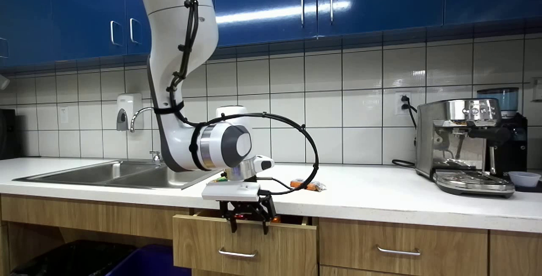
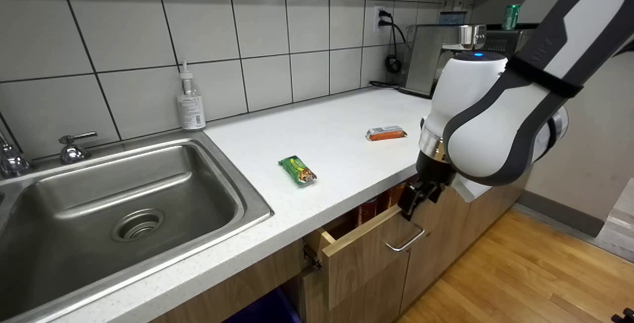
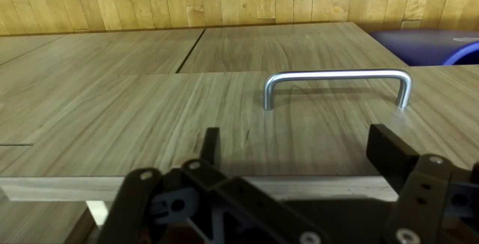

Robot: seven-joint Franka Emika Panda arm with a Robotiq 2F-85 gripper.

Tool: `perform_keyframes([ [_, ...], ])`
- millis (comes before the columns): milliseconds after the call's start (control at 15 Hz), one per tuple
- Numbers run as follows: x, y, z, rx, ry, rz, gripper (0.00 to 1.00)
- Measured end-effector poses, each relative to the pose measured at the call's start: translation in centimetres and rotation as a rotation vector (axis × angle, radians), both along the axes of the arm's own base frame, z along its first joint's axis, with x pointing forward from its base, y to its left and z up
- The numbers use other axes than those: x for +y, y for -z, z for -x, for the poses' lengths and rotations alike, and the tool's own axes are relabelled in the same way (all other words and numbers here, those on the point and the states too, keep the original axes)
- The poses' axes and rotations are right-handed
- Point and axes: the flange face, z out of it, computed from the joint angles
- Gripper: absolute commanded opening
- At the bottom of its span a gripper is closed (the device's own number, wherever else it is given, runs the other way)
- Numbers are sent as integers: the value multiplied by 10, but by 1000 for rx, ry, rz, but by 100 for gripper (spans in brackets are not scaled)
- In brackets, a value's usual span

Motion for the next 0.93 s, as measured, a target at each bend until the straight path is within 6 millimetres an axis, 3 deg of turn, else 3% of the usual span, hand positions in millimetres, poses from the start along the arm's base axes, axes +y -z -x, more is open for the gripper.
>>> perform_keyframes([
  [933, -7, -2, -1, -4, 10, 5, 100],
])
